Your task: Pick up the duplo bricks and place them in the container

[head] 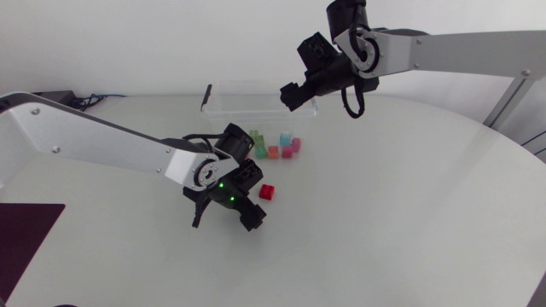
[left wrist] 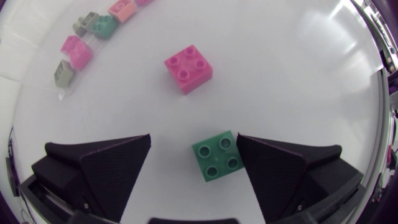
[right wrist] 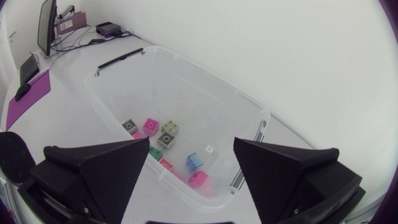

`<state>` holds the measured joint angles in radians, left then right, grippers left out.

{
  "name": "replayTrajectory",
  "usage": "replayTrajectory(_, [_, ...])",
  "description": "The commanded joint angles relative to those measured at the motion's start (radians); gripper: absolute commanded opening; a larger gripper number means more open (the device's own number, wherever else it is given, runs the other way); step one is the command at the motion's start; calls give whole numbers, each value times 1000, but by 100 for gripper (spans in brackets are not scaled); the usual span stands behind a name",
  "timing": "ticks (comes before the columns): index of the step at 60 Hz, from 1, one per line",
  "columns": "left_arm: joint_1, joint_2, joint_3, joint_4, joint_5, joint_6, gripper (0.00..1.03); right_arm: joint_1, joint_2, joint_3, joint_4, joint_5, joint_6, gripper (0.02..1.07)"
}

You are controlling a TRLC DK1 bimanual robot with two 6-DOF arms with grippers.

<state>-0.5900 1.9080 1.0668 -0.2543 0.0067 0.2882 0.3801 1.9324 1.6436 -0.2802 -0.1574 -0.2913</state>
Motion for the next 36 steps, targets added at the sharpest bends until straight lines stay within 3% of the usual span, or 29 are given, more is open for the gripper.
replayTrajectory(1, [9,-29,-45,-17,-14,-34,96,25,-73,-68,10,2,-2,103])
replayTrajectory(9, [-5,-35,-76,-22,-16,-49,96,49,-156,-166,15,2,0,103])
replayTrajectory(12, [-5,-27,-77,-22,-16,-52,90,57,-181,-205,16,4,-2,103])
replayTrajectory(17, [-4,-27,-77,-19,-16,-52,74,77,-231,-294,32,4,-16,102])
replayTrajectory(25, [-10,-35,-91,23,-11,-47,34,94,-291,-426,53,-1,-48,102])
replayTrajectory(36, [-41,-50,-116,38,33,-3,30,98,-314,-554,84,-4,-75,102])
